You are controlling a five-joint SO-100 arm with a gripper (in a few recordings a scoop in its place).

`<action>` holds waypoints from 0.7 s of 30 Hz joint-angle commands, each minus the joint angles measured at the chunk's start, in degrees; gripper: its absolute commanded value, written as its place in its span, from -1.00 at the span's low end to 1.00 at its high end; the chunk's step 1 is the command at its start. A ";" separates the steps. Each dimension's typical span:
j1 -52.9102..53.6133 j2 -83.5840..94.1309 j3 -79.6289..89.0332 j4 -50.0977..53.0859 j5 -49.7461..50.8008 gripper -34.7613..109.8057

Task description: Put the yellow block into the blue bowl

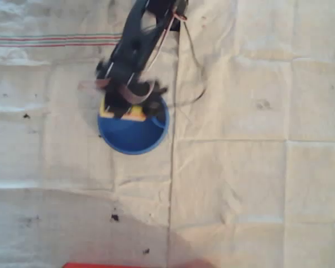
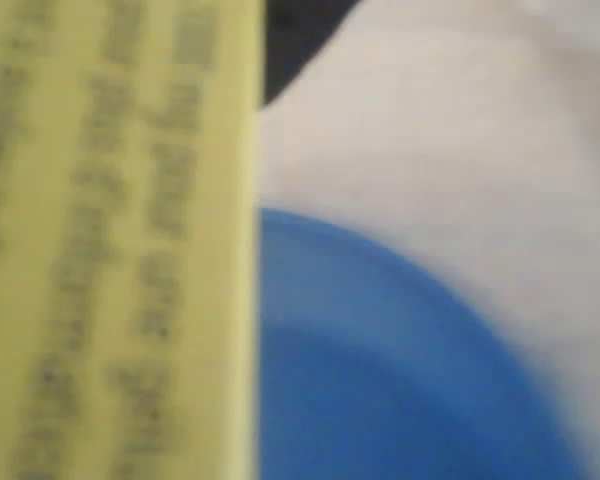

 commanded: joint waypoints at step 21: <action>-1.49 -9.67 -1.05 -9.49 -0.35 -0.26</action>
